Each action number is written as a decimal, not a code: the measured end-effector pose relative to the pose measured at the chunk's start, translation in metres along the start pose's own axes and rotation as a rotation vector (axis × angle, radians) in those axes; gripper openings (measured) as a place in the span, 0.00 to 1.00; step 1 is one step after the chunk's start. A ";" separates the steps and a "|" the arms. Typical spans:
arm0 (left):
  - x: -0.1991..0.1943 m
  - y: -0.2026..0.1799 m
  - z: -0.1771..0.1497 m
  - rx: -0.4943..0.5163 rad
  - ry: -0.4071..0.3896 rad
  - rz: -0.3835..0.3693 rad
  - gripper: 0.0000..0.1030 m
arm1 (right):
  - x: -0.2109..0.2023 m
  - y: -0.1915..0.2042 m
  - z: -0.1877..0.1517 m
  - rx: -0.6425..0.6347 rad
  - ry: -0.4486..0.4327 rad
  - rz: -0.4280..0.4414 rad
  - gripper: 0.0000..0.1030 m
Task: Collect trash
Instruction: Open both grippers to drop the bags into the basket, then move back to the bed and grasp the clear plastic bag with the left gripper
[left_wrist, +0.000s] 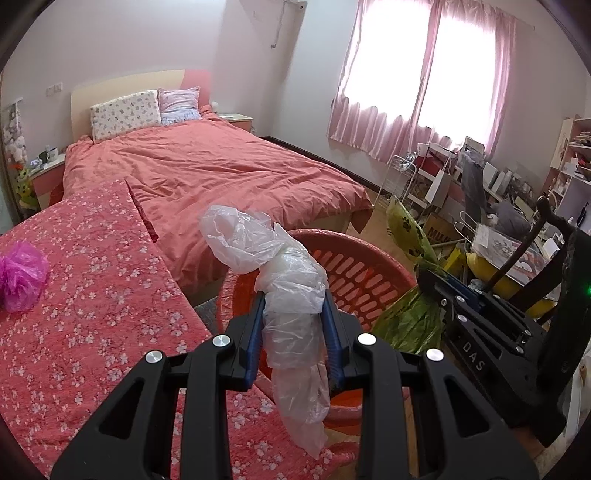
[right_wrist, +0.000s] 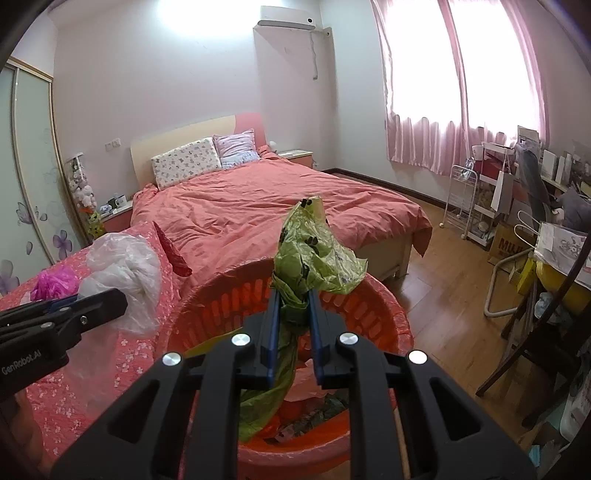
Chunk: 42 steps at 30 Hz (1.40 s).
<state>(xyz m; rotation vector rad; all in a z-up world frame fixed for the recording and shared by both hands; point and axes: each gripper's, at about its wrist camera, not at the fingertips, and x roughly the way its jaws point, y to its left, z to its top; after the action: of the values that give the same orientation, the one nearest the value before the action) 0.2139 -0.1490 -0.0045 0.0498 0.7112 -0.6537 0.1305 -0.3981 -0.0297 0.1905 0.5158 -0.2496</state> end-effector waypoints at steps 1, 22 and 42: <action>0.001 -0.001 0.000 0.001 0.002 -0.001 0.29 | 0.000 0.000 0.000 0.001 0.000 -0.001 0.15; 0.029 -0.010 0.002 -0.005 0.053 -0.016 0.45 | 0.011 -0.012 0.002 0.022 0.005 -0.010 0.36; -0.020 0.090 -0.020 -0.111 0.002 0.269 0.83 | 0.005 0.018 -0.004 -0.012 -0.028 -0.002 0.77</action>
<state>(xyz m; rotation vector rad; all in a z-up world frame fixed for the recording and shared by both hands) 0.2423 -0.0612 -0.0228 0.0431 0.7265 -0.3559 0.1380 -0.3811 -0.0337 0.1748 0.4895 -0.2513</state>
